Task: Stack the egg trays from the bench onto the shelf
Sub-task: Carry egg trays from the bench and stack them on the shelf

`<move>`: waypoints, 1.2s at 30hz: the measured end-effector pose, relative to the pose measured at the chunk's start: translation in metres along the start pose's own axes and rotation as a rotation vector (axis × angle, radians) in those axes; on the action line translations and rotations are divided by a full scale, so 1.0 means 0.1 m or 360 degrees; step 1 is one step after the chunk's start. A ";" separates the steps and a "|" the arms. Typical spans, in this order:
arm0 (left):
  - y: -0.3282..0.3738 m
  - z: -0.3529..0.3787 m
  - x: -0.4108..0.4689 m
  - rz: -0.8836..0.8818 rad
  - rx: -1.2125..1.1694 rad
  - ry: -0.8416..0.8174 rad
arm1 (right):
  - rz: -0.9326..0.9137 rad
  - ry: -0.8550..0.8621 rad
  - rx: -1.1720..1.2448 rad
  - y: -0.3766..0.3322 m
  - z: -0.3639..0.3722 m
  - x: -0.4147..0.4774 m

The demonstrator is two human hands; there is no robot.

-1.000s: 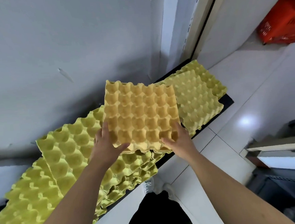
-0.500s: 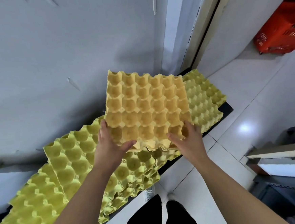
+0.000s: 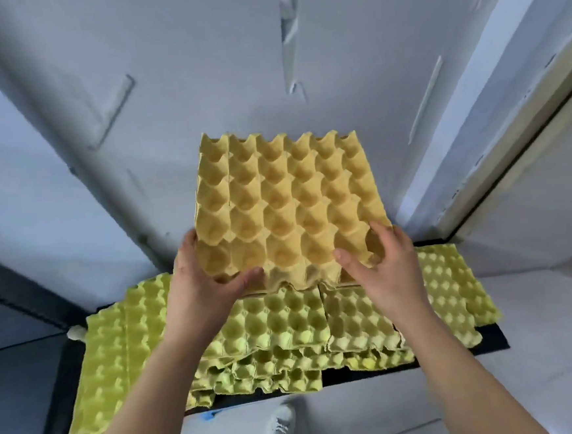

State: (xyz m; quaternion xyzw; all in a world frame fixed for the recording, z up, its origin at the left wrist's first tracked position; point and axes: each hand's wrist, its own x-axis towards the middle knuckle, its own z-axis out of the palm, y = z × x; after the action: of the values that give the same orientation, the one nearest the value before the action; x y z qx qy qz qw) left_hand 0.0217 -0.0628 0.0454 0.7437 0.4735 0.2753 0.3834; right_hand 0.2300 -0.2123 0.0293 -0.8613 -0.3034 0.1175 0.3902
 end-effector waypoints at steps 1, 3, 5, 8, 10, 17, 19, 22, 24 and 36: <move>-0.01 -0.16 -0.10 -0.0016 -0.0006 0.0071 | -0.0070 -0.0026 -0.0006 -0.15 0.00 -0.06; -0.04 -0.50 -0.30 -0.0038 -0.0011 0.0219 | -0.0209 -0.0075 0.0002 -0.47 0.03 -0.18; -0.08 -0.85 -0.48 -0.0058 -0.0030 0.0356 | -0.0338 -0.0130 0.0028 -0.81 0.09 -0.32; -0.11 -1.41 -0.73 -0.0054 -0.0098 0.0581 | -0.0528 -0.0194 0.0090 -1.37 0.21 -0.56; -0.12 -1.79 -0.90 -0.0042 -0.0148 0.0753 | -0.0650 -0.0233 0.0145 -1.74 0.31 -0.72; -0.40 -3.20 -1.42 0.0021 -0.0110 0.1172 | -0.1018 -0.0284 0.0329 -2.99 0.86 -1.43; -0.51 -3.65 -1.57 0.0046 -0.0080 0.1241 | -0.1083 -0.0316 0.0392 -3.35 1.05 -1.69; -0.70 -4.34 -1.79 0.0060 -0.0036 0.1320 | -0.1144 -0.0374 0.0504 -3.91 1.37 -2.13; -0.85 -4.79 -1.93 0.0051 -0.0009 0.1367 | -0.1190 -0.0406 0.0559 -4.27 1.57 -2.41; -1.69 -7.05 -2.17 0.0011 0.0085 0.1692 | -0.1500 -0.0553 0.0693 -6.31 2.78 -3.54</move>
State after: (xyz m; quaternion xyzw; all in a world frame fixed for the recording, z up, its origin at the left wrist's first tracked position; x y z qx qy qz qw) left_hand -0.6926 0.0005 0.2859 0.5127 0.6069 0.6032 0.0705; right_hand -0.4428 0.0603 0.3007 -0.4994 -0.6852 0.1305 0.5140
